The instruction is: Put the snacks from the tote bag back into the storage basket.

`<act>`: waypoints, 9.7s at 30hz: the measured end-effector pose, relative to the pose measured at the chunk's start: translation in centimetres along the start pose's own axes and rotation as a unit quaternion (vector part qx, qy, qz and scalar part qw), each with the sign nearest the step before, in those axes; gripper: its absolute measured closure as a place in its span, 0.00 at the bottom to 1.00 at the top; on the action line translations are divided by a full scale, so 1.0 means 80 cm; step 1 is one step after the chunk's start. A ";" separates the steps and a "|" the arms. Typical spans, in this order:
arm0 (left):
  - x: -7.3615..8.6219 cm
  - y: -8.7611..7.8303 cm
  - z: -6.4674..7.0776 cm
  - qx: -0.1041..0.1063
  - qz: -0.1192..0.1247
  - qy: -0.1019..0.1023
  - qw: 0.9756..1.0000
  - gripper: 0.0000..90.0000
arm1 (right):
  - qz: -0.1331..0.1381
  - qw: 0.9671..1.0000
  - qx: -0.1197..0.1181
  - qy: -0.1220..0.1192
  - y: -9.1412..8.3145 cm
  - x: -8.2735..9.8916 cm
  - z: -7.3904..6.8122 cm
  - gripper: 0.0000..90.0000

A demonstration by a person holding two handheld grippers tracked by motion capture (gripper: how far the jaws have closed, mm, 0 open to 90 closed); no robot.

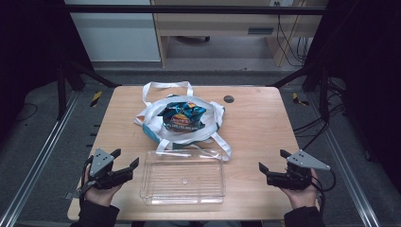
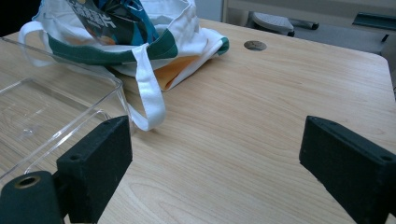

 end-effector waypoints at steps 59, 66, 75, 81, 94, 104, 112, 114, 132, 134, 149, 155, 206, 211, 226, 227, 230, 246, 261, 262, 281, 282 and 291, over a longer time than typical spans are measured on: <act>-0.119 0.054 -0.004 0.018 0.058 0.016 0.998 0.30 | 0.010 1.000 0.007 0.000 0.004 -0.006 -0.001 0.10; -0.133 0.062 -0.013 0.013 0.057 0.018 0.998 0.30 | 0.011 1.000 0.007 -0.002 0.004 -0.006 0.000 0.10; -0.148 0.077 -0.013 0.009 0.051 0.029 0.998 0.31 | 0.011 1.000 0.007 -0.003 0.005 -0.006 -0.001 0.10; -0.152 0.091 -0.012 0.012 0.047 0.030 0.998 0.32 | 0.010 1.000 0.005 -0.004 0.005 -0.006 0.000 0.11; -0.159 0.114 -0.013 0.011 0.038 0.029 0.999 0.33 | 0.009 1.000 0.002 -0.003 0.005 -0.005 0.000 0.11; -0.161 0.128 -0.015 0.014 0.028 0.035 0.999 0.37 | 0.008 1.000 0.003 -0.001 0.006 -0.004 0.001 0.11; -0.159 0.139 -0.014 0.014 0.019 0.043 0.999 0.41 | 0.005 1.000 0.003 -0.004 0.006 -0.003 0.002 0.11; -0.158 0.143 -0.014 0.017 0.014 0.044 0.999 0.45 | 0.005 1.000 0.002 -0.004 0.007 -0.002 0.003 0.11; -0.148 0.168 -0.012 0.039 -0.006 0.035 0.999 0.77 | -0.002 1.000 0.001 -0.004 0.011 0.001 0.004 0.11; -0.148 0.169 -0.012 0.044 -0.007 0.034 0.998 0.83 | -0.003 1.000 0.003 -0.006 0.011 0.001 0.004 0.11; -0.150 0.164 -0.007 0.057 0.009 0.011 0.998 1.00 | -0.004 1.000 0.003 -0.007 0.010 0.002 0.004 0.11; -0.152 0.159 -0.006 0.057 0.020 0.000 0.998 1.00 | -0.004 1.000 0.003 -0.007 0.011 0.002 0.004 0.11; -0.191 -0.019 0.018 0.066 0.123 -0.011 0.990 1.00 | 0.002 1.000 0.002 -0.006 0.008 0.001 0.004 0.12; -0.188 -0.033 0.024 0.071 0.125 -0.009 0.990 1.00 | 0.001 1.000 0.002 -0.004 0.007 0.001 0.004 0.12; -0.161 -0.057 0.050 0.087 0.117 0.000 0.989 1.00 | 0.004 1.000 0.001 -0.004 0.007 0.001 0.002 0.12; -0.158 -0.057 0.052 0.089 0.116 -0.001 0.989 1.00 | 0.003 1.000 0.001 -0.005 0.007 0.001 0.002 0.12; -0.145 -0.056 0.059 0.099 0.115 -0.008 0.988 1.00 | 0.002 1.000 0.002 -0.005 0.007 0.002 0.002 0.12; -0.105 -0.022 0.088 0.118 0.057 0.008 0.991 1.00 | -0.008 1.000 0.002 -0.008 0.011 0.009 0.002 0.12; -0.096 -0.009 0.095 0.116 0.038 0.003 0.993 1.00 | -0.012 1.000 0.001 -0.008 0.014 0.012 0.003 0.12; -0.096 -0.008 0.095 0.113 0.038 0.000 0.993 1.00 | -0.013 1.000 0.001 -0.008 0.014 0.012 0.003 0.12; -0.096 -0.002 0.090 0.118 0.066 -0.014 0.991 0.73 | -0.018 1.000 0.000 -0.006 0.016 0.013 0.002 0.12; -0.098 -0.003 0.090 0.116 0.070 -0.011 0.991 0.70 | -0.017 1.000 0.000 -0.007 0.016 0.013 0.002 0.12; -0.114 0.000 0.093 0.126 0.093 0.019 0.988 0.66 | -0.017 1.000 0.000 -0.008 0.017 0.013 0.001 0.12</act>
Point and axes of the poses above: each handheld gripper's, and its own axes: y roughly forward along the jaws, x roughly out of its underside, z roughly to its right, the point moved 5 cm from there along y, roughly forward along the jaws, and after that the axes turned 14 degrees about y, right-handed, at the moved point
